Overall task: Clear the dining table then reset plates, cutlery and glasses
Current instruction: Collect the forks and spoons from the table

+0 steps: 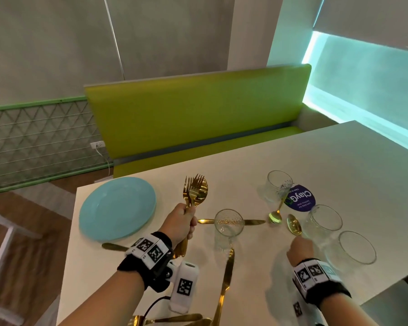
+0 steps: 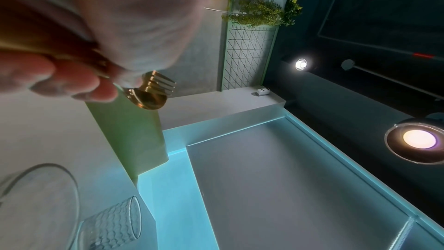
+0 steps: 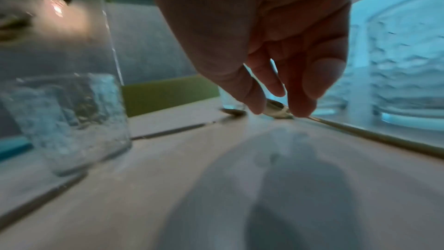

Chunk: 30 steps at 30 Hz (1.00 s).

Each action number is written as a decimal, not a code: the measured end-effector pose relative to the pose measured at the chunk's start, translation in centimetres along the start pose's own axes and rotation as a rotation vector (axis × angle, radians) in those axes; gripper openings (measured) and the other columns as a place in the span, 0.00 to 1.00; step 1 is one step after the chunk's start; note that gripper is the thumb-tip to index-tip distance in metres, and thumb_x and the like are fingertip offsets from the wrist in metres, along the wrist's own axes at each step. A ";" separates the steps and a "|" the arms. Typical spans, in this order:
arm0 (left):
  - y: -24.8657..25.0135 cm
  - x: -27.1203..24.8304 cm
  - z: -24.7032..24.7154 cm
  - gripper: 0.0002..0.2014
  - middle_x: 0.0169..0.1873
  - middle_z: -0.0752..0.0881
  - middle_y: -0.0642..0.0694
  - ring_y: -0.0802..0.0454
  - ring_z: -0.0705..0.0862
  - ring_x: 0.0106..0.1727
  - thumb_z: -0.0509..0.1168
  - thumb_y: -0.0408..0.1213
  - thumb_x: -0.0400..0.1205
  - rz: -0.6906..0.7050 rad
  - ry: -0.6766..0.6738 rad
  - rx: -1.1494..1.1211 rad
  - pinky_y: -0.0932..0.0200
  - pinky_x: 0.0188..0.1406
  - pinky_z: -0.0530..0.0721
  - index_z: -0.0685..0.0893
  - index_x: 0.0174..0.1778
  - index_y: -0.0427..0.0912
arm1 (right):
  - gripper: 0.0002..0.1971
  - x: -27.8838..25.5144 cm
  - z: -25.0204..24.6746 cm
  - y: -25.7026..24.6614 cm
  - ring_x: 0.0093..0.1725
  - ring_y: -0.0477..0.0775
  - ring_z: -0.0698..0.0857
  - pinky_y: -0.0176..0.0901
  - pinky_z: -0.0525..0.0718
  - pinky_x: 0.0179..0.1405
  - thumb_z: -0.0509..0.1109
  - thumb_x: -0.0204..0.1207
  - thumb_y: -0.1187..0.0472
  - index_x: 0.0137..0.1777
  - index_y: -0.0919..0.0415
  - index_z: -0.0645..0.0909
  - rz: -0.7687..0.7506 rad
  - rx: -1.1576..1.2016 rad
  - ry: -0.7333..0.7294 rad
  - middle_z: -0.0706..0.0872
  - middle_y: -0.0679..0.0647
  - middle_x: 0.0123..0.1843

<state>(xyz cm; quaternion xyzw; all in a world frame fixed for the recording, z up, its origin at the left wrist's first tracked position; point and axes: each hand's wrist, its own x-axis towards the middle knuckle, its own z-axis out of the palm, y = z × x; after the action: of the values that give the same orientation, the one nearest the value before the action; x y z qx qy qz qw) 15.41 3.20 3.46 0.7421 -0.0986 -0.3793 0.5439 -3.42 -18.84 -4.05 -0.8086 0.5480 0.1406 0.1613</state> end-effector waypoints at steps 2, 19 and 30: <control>-0.4 -0.3 0.1 0.08 0.32 0.76 0.46 0.54 0.71 0.28 0.52 0.40 0.87 -0.002 0.000 0.000 0.62 0.26 0.74 0.74 0.45 0.44 | 0.15 0.6 0.9 1.0 0.65 0.61 0.82 0.44 0.78 0.62 0.63 0.78 0.64 0.62 0.68 0.81 0.036 0.006 -0.010 0.84 0.62 0.63; -1.0 -1.0 0.3 0.08 0.32 0.77 0.44 0.52 0.72 0.29 0.51 0.36 0.87 -0.018 -0.015 -0.028 0.60 0.28 0.74 0.74 0.45 0.43 | 0.09 -0.6 1.1 1.6 0.51 0.64 0.86 0.45 0.81 0.43 0.65 0.75 0.66 0.50 0.67 0.84 0.188 0.180 0.041 0.87 0.63 0.49; 0.5 -0.3 1.5 0.07 0.33 0.78 0.44 0.53 0.75 0.30 0.54 0.38 0.87 0.013 -0.046 -0.098 0.60 0.30 0.78 0.74 0.46 0.41 | 0.12 -2.5 -2.4 -2.2 0.29 0.53 0.78 0.44 0.78 0.29 0.66 0.78 0.56 0.38 0.64 0.81 0.047 0.676 -0.106 0.81 0.58 0.32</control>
<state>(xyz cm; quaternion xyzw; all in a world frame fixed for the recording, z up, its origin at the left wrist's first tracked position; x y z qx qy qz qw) 14.31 2.05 3.82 0.7050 -0.0971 -0.3970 0.5796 -2.14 -17.00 -0.62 -0.6880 0.5730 -0.0034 0.4453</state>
